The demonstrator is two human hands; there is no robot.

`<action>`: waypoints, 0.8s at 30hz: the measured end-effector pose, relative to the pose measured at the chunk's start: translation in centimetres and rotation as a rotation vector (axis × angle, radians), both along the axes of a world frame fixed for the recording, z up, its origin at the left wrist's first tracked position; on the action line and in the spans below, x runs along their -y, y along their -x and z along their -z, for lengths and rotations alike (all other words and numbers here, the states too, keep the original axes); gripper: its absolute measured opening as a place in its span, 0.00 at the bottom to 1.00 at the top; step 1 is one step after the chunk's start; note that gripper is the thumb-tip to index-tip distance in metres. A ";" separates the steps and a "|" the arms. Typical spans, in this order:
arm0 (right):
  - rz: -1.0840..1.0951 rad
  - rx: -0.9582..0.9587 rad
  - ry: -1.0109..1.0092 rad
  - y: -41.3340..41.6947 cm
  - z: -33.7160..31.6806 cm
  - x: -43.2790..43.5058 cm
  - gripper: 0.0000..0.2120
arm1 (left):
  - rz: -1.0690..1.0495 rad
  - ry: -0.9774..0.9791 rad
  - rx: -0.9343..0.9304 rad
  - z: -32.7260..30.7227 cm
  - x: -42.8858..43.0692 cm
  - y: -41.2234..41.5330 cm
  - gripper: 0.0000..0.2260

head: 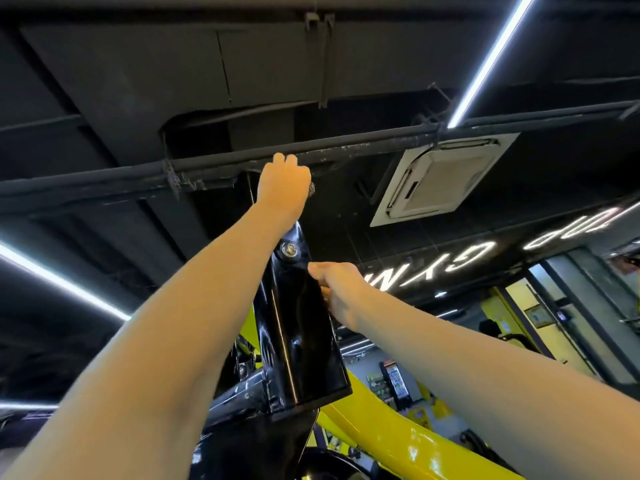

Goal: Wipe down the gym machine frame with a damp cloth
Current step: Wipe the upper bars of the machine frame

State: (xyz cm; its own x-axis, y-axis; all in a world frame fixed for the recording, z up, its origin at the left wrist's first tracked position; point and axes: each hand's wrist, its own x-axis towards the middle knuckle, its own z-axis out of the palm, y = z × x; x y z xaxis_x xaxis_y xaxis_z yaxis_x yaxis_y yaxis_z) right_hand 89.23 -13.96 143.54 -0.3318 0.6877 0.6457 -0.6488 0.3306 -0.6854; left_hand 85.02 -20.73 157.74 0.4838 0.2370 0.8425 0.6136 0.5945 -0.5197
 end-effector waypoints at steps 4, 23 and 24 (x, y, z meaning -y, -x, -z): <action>-0.043 -0.033 0.002 -0.1 0.2 -0.8 0.06 | 0.115 0.091 0.122 -1.4 1.6 0.1 0.12; 0.059 0.128 0.083 -2.5 3.6 -0.6 0.33 | -0.147 0.333 -0.238 9.7 3.1 1.8 0.12; 0.041 0.140 0.080 -2.6 3.8 -0.5 0.34 | -0.087 0.322 -0.187 10.0 3.5 2.4 0.13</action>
State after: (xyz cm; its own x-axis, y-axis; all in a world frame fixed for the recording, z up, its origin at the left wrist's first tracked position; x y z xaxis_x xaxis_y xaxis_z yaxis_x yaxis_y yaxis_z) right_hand 91.83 -13.46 139.72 -0.3854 0.7498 0.5379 -0.5324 0.2954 -0.7932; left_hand 82.58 -24.19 147.75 0.5885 0.5221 0.6173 0.4451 0.4282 -0.7865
